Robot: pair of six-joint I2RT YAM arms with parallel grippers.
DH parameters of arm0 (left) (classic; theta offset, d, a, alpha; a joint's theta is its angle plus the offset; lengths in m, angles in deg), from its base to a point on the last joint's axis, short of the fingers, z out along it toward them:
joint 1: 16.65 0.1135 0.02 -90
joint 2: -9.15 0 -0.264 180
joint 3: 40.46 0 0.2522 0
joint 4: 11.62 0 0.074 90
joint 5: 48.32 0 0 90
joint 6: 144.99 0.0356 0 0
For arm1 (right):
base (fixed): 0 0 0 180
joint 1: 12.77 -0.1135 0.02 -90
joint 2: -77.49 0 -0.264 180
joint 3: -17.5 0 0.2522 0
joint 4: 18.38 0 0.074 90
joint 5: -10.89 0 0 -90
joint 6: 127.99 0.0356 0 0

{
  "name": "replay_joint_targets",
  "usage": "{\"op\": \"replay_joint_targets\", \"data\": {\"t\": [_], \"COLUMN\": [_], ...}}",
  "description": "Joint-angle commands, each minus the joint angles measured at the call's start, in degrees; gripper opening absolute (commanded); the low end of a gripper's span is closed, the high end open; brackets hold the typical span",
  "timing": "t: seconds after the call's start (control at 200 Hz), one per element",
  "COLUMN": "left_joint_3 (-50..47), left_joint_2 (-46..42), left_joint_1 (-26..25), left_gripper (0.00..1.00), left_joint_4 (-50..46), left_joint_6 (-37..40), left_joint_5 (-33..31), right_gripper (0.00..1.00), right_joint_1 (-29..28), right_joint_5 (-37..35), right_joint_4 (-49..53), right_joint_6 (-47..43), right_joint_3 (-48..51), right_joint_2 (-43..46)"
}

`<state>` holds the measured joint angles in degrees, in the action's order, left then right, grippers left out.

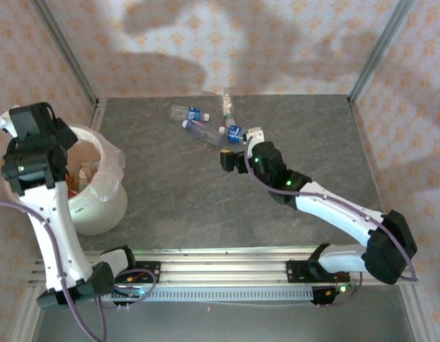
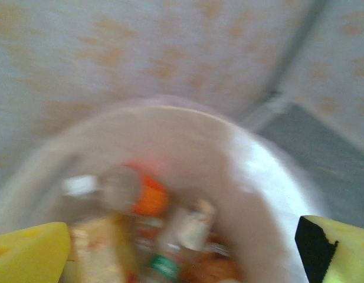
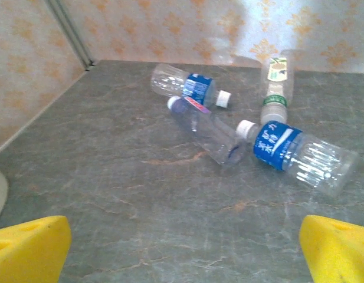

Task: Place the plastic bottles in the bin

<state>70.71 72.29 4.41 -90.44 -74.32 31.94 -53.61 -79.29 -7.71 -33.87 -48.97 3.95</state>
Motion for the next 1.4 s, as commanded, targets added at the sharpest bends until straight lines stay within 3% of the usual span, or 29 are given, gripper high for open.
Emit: {"op": "replay_joint_targets", "data": {"t": [0.0,0.055,0.13,0.355,0.57,0.761,0.926,1.106,1.261,1.396], "left_joint_3": [-3.4,-5.0,-7.0,-8.9,-9.0,-9.8,-10.0,-10.2,-13.9,-16.0], "left_joint_2": [-2.7,-3.0,-3.0,-1.7,0.6,1.3,3.0,4.4,3.4,4.9], "left_joint_1": [-5.7,-10.0,-15.3,-27.0,-29.0,-29.1,-29.2,-30.2,-33.0,-36.2], "left_gripper": [0.99,0.99,0.99,0.99,0.99,0.99,0.99,0.99,0.99,1.00], "left_joint_4": [8.8,12.4,17.5,23.2,19.3,19.3,19.0,19.8,26.8,32.8], "left_joint_6": [-8.4,-10.3,-13.5,-14.9,-14.3,-14.7,-14.9,-15.8,-17.4,-19.2], "left_joint_5": [21.9,25.8,30.0,32.2,29.4,28.2,29.5,29.9,32.9,36.6], "right_gripper": [0.99,1.00,1.00,0.96,0.95,0.92,0.77,0.48,0.45,0.44], "right_joint_1": [7.2,10.8,13.9,19.8,20.5,20.4,20.6,20.6,20.2,18.7], "right_joint_5": [10.7,19.4,24.3,21.4,15.3,13.1,11.0,10.4,11.8,24.7], "right_joint_4": [5.5,10.9,20.7,39.4,54.6,59.8,49.3,41.2,36.3,30.0], "right_joint_6": [-5.4,-12.5,-23.3,-42.3,-55.2,-58.6,-57.4,-52.9,-45.1,-33.9], "right_joint_3": [-6.2,-10.1,-17.2,-40.6,-62.7,-71.7,-60.6,-48.0,-34.1,-22.8], "right_joint_2": [-3.6,-7.3,-13.9,-35.8,-54.1,-63.5,-58.7,-47.7,-31.7,-16.9]}}
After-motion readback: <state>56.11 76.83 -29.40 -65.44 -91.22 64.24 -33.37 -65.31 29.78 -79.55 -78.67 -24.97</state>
